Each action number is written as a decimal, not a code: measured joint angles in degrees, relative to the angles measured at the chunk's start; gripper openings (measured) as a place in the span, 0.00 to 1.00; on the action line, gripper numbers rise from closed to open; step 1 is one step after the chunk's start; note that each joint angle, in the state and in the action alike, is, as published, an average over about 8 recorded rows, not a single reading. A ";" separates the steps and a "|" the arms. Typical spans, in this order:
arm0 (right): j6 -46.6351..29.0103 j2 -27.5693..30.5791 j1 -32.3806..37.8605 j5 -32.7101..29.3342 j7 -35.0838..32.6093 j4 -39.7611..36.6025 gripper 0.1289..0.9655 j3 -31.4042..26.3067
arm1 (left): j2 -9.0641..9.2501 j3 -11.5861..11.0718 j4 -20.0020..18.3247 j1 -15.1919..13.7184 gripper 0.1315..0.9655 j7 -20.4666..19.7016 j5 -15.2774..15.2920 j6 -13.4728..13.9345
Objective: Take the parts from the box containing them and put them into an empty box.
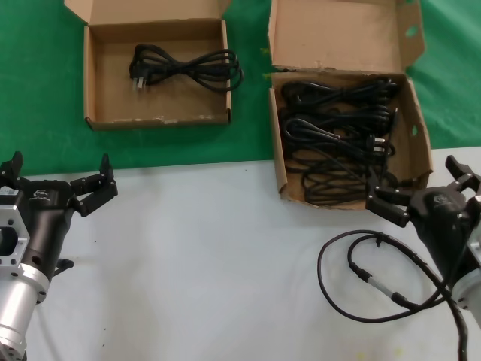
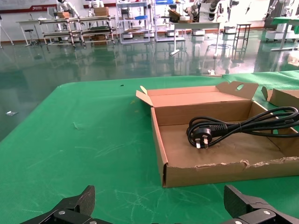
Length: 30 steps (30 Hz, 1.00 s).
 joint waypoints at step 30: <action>0.00 0.00 0.00 0.00 0.00 0.00 1.00 0.00 | 0.00 0.00 0.00 0.00 1.00 0.00 0.00 0.00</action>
